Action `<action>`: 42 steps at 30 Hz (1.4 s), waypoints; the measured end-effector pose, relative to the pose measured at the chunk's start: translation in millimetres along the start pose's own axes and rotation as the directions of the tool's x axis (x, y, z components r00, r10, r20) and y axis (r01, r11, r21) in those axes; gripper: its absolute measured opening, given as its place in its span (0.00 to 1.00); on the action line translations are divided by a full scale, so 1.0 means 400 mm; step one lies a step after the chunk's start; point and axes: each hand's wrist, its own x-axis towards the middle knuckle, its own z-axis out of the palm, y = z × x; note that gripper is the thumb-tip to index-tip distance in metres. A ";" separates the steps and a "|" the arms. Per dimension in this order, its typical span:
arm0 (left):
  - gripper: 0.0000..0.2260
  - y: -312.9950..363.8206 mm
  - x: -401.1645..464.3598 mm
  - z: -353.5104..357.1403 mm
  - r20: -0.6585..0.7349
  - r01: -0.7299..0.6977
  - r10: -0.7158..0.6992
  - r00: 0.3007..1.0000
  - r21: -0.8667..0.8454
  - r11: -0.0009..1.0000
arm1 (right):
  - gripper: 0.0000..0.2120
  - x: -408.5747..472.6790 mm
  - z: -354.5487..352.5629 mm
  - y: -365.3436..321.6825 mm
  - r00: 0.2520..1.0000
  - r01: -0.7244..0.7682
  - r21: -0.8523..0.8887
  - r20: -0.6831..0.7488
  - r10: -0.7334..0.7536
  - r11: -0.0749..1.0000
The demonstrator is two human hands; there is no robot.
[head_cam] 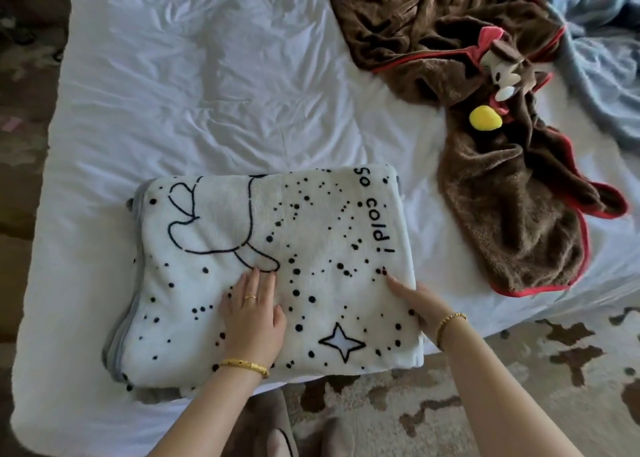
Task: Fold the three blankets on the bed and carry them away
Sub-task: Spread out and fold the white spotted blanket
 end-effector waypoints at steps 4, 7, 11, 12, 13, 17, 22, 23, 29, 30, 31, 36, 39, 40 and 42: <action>0.19 0.095 0.016 -0.112 -0.042 -0.082 0.071 0.997 -0.416 0.906 | 0.28 -0.063 0.002 -0.056 0.943 0.162 0.084 0.280 -0.179 0.983; 0.23 0.172 0.044 -0.229 0.035 -0.090 0.132 0.991 -0.563 0.821 | 0.19 -0.128 0.079 -0.132 0.867 0.425 -0.074 0.319 -0.383 0.902; 0.36 0.189 0.114 -0.335 0.125 0.034 0.052 0.991 -0.600 0.800 | 0.30 -0.218 0.213 -0.191 0.798 0.593 -0.396 0.408 -0.445 0.701; 0.39 0.174 0.131 -0.352 0.119 0.043 0.034 0.992 -0.589 0.807 | 0.29 -0.236 0.251 -0.196 0.779 0.619 -0.426 0.441 -0.446 0.660; 0.43 0.155 0.145 -0.366 0.105 0.034 0.032 0.994 -0.577 0.816 | 0.28 -0.252 0.290 -0.199 0.755 0.647 -0.435 0.480 -0.447 0.626; 0.37 0.040 0.192 -0.390 -0.037 -0.015 0.002 0.999 -0.353 0.936 | 0.31 -0.272 0.424 -0.204 0.686 0.669 -0.373 0.643 -0.341 0.643; 0.11 -0.161 0.237 -0.398 -0.108 0.097 -0.207 0.972 -0.619 0.779 | 0.19 -0.260 0.516 -0.172 0.715 0.642 -0.205 0.507 -0.481 0.739; 0.11 -0.203 0.244 -0.400 -0.089 0.142 -0.280 0.956 -0.692 0.707 | 0.19 -0.245 0.525 -0.159 0.711 0.702 -0.280 0.328 -0.622 0.655; 0.23 -0.355 0.253 -0.321 0.074 0.365 -0.457 0.886 -0.718 0.593 | 0.23 -0.190 0.681 -0.049 0.711 0.573 -0.744 0.244 -0.659 0.343; 0.23 -0.363 0.252 -0.320 0.065 0.355 -0.452 0.890 -0.721 0.596 | 0.23 -0.187 0.710 -0.036 0.701 0.549 -0.779 0.232 -0.674 0.303; 0.22 -0.369 0.255 -0.322 0.060 0.349 -0.450 0.891 -0.724 0.595 | 0.23 -0.188 0.735 -0.031 0.692 0.510 -0.814 0.197 -0.695 0.278; 0.24 -0.349 0.203 -0.339 -0.351 0.055 -0.209 0.913 -0.402 0.914 | 0.22 -0.174 0.790 -0.034 0.676 0.347 -0.913 0.084 -0.732 0.216; 0.21 -0.329 0.137 -0.256 -0.521 -0.336 0.288 0.804 0.003 0.942 | 0.22 -0.134 0.789 -0.013 0.684 0.392 -0.892 0.121 -0.720 0.223; 0.21 -0.336 0.125 -0.227 -0.448 -0.342 0.321 0.834 0.036 0.939 | 0.24 -0.123 0.783 -0.006 0.687 0.430 -0.868 0.136 -0.714 0.249; 0.21 -0.366 0.116 -0.179 -0.308 -0.254 0.250 0.918 0.026 0.967 | 0.25 -0.116 0.765 0.006 0.657 0.467 -0.842 0.126 -0.743 0.270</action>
